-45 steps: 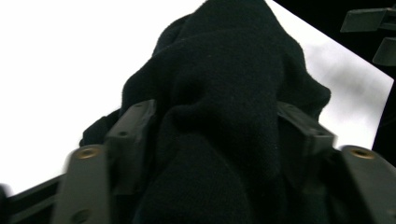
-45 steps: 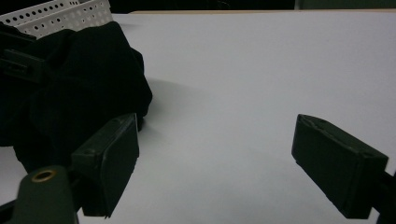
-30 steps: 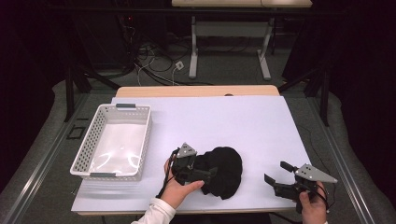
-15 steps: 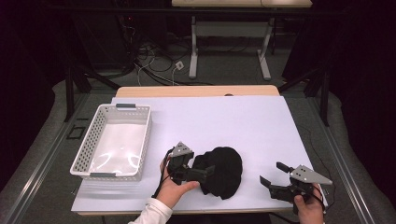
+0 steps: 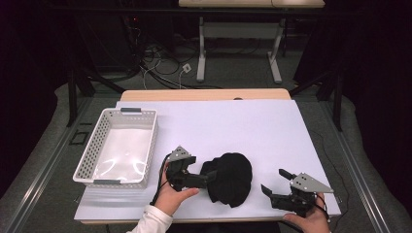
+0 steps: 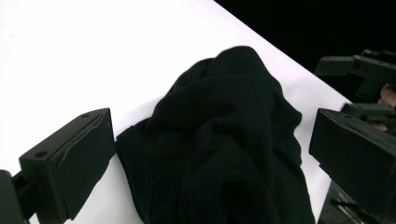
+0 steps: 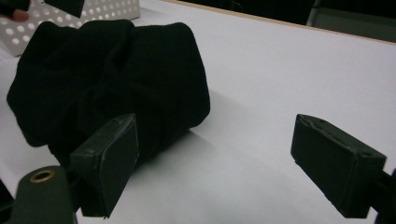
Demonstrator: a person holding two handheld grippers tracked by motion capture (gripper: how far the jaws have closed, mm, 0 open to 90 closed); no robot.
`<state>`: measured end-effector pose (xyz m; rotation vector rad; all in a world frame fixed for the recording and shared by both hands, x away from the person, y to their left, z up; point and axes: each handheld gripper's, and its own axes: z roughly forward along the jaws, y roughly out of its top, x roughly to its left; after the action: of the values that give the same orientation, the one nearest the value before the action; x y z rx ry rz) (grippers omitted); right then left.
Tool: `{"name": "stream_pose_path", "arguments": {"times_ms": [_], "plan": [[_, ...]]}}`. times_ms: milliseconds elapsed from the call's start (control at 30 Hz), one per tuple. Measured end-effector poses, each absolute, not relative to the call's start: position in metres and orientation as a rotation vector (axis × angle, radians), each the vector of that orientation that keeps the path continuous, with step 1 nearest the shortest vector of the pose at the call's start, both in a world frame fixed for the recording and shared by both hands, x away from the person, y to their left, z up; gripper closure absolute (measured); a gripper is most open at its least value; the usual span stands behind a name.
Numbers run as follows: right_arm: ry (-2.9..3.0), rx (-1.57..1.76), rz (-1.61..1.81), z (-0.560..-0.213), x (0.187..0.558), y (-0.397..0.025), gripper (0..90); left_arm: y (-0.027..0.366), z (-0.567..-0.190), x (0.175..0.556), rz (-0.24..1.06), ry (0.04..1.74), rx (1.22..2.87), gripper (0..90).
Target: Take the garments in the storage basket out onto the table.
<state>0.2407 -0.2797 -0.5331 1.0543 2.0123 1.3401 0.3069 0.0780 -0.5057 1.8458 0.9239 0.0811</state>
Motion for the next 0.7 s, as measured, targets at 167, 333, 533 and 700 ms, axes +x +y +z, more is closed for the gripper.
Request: {"name": "stream_pose_path", "arguments": {"times_ms": [167, 333, 533, 700], "plan": [[2.056, 1.073, 1.359, -0.529, 0.238, -0.274, 14.4, 0.078, -0.505, 0.304, 0.093, 0.907, 1.868, 0.6], [2.116, 0.975, 1.350, -0.527, 0.234, -0.264, 14.3, 0.081, -0.504, 0.302, 0.088, 0.890, 1.874, 0.6], [2.140, 0.935, 1.367, -0.525, 0.232, -0.249, 15.0, 0.086, -0.502, 0.298, 0.121, 0.884, 1.872, 0.6], [2.161, 0.926, 1.380, -0.525, 0.232, -0.243, 15.2, 0.091, -0.503, 0.296, 0.130, 0.885, 1.866, 1.5]]}}
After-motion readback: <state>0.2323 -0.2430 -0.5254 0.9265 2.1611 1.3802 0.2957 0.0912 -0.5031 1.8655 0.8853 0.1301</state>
